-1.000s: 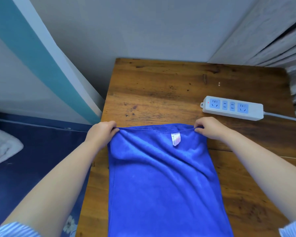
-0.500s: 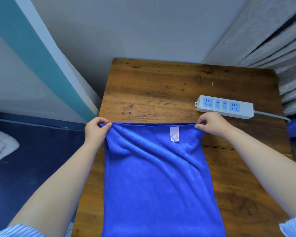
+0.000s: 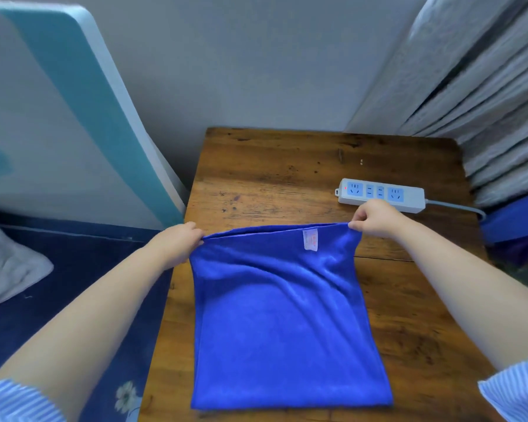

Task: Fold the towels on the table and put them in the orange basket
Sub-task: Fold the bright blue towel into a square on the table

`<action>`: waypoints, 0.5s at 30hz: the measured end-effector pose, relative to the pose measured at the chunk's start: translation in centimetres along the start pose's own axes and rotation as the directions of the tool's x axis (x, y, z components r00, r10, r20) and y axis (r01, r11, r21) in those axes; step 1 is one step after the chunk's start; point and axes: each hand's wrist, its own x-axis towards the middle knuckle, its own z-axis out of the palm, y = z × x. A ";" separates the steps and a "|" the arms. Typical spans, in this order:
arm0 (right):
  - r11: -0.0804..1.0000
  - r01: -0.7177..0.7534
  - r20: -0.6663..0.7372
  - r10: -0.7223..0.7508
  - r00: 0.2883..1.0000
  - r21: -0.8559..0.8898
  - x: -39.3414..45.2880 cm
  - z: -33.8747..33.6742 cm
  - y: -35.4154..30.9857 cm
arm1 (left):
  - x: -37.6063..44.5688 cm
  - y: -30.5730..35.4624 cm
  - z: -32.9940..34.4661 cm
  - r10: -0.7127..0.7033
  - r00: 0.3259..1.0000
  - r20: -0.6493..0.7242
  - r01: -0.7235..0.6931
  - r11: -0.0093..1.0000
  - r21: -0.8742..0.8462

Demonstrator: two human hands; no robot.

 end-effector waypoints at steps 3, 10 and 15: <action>1.000 0.024 -0.014 -0.025 1.000 -0.020 -2.1 -0.8 0.1 | -1.9 0.0 -0.9 0.095 0.995 0.014 -0.095 0.962 0.256; 0.991 0.074 -0.149 -0.090 0.985 -0.107 -8.0 -2.0 0.3 | -7.0 1.3 -2.0 0.292 0.954 -0.068 -0.224 0.847 0.482; 0.966 0.119 -0.241 -0.175 0.955 -0.230 -12.2 -1.4 1.3 | -10.5 2.6 -2.7 0.309 0.941 -0.141 -0.161 0.771 0.617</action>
